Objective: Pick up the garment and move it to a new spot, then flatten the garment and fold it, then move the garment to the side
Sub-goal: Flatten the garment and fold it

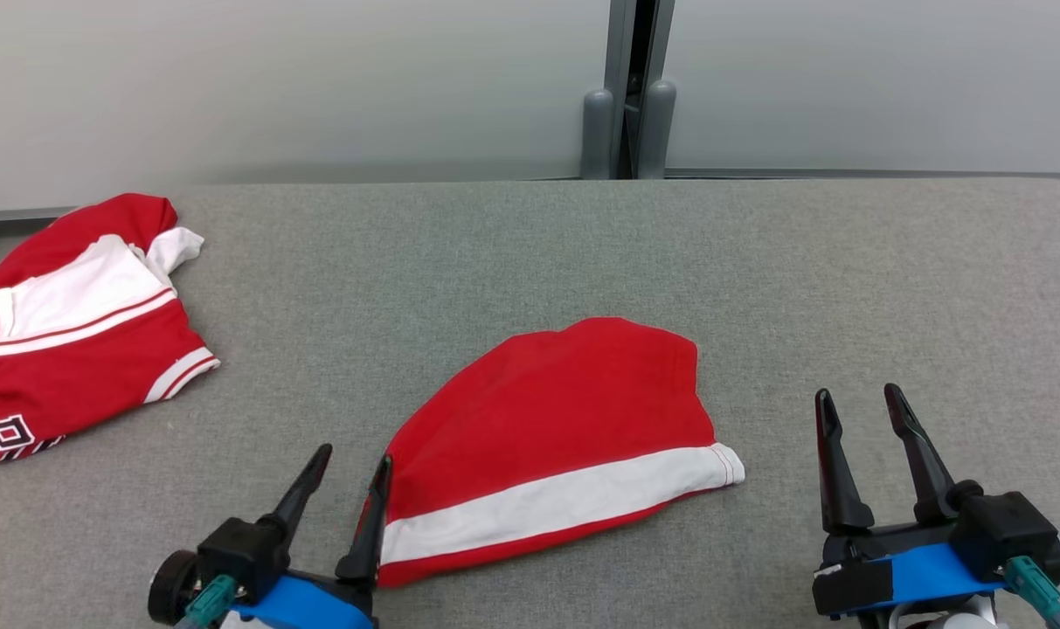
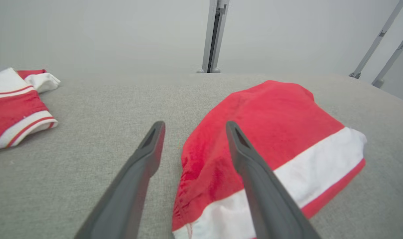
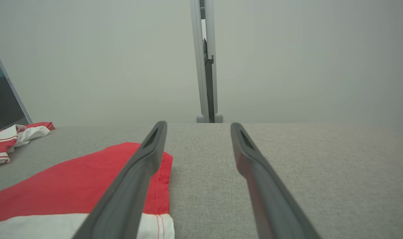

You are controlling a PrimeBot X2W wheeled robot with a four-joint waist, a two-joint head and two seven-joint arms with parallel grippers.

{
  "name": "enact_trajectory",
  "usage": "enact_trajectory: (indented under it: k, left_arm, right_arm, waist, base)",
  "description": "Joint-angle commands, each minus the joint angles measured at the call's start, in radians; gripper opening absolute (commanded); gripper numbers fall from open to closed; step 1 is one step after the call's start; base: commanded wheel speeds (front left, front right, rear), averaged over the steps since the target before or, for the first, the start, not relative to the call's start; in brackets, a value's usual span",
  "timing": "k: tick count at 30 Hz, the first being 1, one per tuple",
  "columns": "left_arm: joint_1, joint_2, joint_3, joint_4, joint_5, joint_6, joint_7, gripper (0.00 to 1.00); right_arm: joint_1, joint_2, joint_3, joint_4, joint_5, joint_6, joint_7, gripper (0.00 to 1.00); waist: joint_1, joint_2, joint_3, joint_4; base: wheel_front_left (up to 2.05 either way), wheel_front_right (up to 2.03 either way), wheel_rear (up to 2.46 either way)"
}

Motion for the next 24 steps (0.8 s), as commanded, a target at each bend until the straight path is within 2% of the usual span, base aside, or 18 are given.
enact_trajectory:
  k: [1, 11, 24]
  left_arm:
    - [0.025, -0.002, 0.016, -0.017, 0.012, 0.005, -0.003, 1.0]
    - [0.118, -0.036, 0.199, -0.211, 0.113, 0.009, -0.003, 1.0]
    - [0.199, -0.04, 0.285, -0.235, 0.153, -0.004, -0.003, 1.0]
  right_arm:
    - [0.009, -0.003, -0.002, 0.0, -0.006, 0.0, 0.0, 1.0]
    - [0.037, -0.003, -0.015, -0.021, -0.02, 0.0, 0.0, 1.0]
    - [0.093, -0.003, -0.064, -0.04, -0.043, 0.0, 0.0, 1.0]
  waist:
    - [0.0001, 0.0, -0.005, -0.001]
    - [0.0001, 0.0, -0.072, -0.01]
    - [0.0001, 0.0, -0.107, -0.015]
  base:
    - [0.0, 0.0, 0.0]
    - [0.0, 0.0, 0.0]
    - [0.0, 0.0, 0.0]
